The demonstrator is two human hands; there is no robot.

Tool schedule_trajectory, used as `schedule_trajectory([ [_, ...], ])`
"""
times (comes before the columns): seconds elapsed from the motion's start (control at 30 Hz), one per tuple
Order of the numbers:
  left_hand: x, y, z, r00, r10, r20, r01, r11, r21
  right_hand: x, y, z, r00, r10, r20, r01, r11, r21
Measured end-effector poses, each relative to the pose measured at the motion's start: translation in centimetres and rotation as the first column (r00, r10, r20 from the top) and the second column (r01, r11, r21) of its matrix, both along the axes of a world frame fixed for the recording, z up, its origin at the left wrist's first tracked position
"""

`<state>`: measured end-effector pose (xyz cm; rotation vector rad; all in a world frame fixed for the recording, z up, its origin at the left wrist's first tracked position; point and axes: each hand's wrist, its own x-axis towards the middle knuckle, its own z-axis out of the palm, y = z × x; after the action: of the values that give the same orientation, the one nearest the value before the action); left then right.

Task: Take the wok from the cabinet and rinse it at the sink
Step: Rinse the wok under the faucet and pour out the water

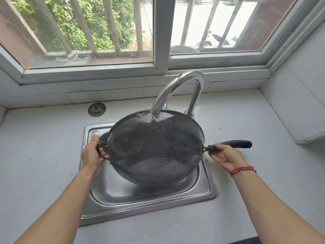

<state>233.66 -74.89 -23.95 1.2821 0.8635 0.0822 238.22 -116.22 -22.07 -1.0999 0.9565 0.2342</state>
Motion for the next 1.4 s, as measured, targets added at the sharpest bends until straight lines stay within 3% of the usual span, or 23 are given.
schedule_trajectory([
  [0.6, 1.5, 0.8, -0.8, 0.998, -0.045, -0.047, 0.047, 0.998, 0.042, -0.7, -0.1, -0.5, 0.999, 0.038, -0.034, -0.036, 0.998, 0.046],
  [1.4, 3.2, -1.1, 2.5, 0.993, -0.059, -0.101, 0.074, 0.986, 0.151, -3.0, -0.8, -2.4, 0.994, -0.086, -0.074, 0.086, 0.996, -0.008],
])
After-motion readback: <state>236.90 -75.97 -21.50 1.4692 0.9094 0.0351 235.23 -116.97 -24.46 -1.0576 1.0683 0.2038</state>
